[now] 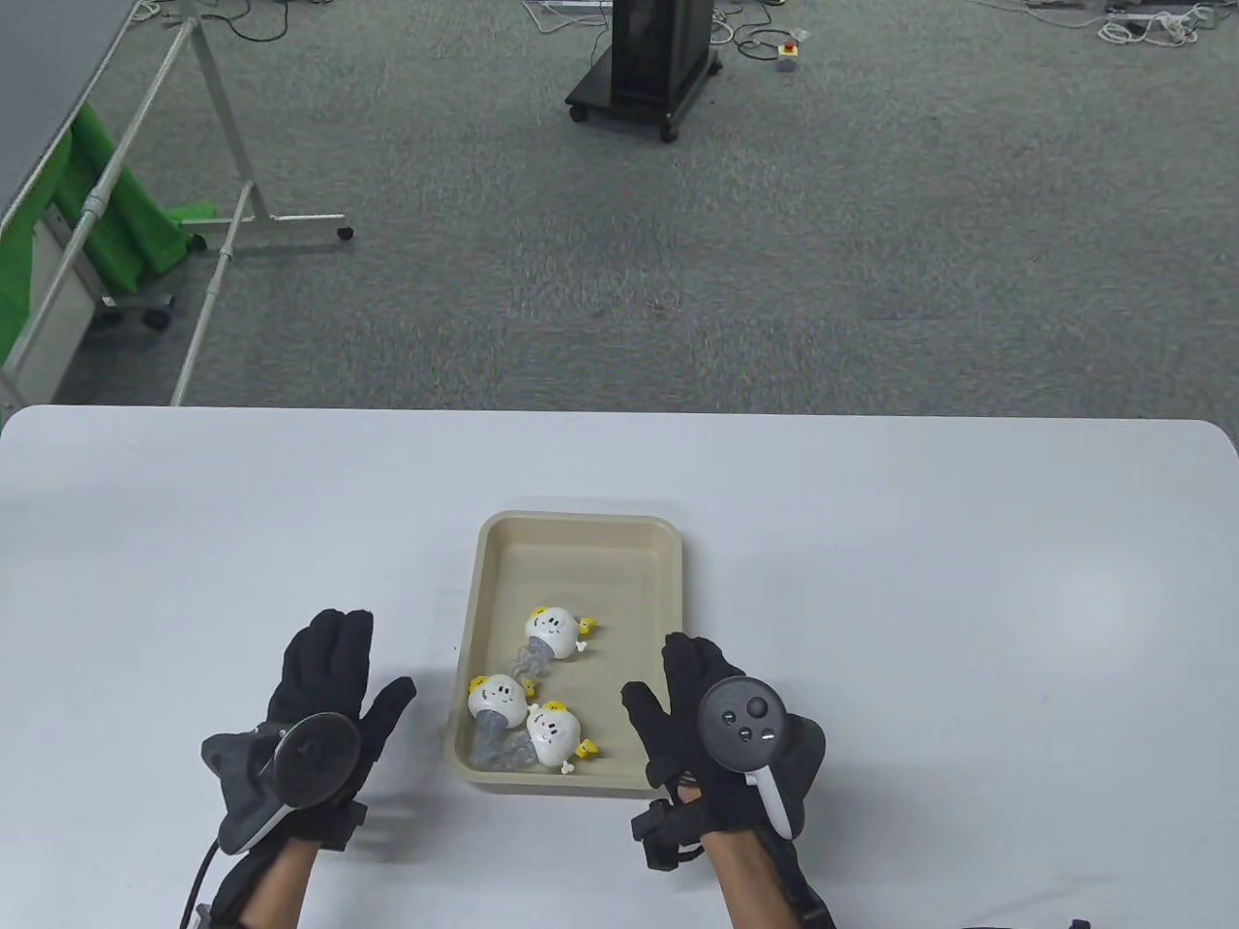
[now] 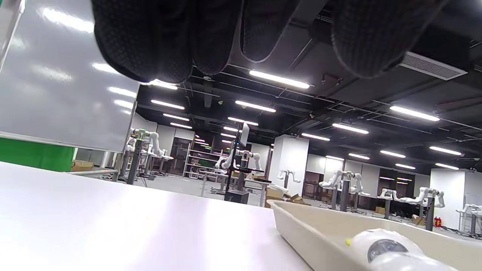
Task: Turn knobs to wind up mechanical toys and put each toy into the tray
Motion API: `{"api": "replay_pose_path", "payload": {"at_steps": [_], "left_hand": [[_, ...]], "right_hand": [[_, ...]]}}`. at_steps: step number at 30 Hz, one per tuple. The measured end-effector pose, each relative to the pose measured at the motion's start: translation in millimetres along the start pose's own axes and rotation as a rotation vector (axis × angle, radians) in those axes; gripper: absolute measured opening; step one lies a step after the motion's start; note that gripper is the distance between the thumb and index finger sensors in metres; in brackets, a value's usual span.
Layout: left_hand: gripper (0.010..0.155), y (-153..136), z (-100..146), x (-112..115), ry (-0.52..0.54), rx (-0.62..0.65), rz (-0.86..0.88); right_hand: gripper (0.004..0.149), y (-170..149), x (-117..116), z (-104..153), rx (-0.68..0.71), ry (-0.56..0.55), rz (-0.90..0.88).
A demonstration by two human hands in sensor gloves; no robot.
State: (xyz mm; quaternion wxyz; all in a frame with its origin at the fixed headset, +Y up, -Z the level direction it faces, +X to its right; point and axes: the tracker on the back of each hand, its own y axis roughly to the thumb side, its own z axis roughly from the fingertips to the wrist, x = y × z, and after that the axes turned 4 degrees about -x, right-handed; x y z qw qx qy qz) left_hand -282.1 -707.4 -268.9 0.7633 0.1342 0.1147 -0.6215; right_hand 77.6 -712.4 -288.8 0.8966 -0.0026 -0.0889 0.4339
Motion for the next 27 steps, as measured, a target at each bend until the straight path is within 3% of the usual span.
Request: {"api": "replay_pose_path", "payload": {"at_steps": [2,7,27], "left_hand": [[0.081,0.7,1.4,-1.2,0.013,-0.002,0.021],[0.081,4.8,3.1,0.6,0.001,0.017,0.031],[0.081,5.1,2.8,5.7,-0.041,0.01,0.066]], "right_hand": [[0.077,0.9,-3.5,0.4,-0.003,-0.029,0.136],[0.079,1.9,-7.1,0.5,-0.018,-0.066,0.285],[0.078,1.0,-10.0,-1.8,-0.022,-0.023,0.229]]}}
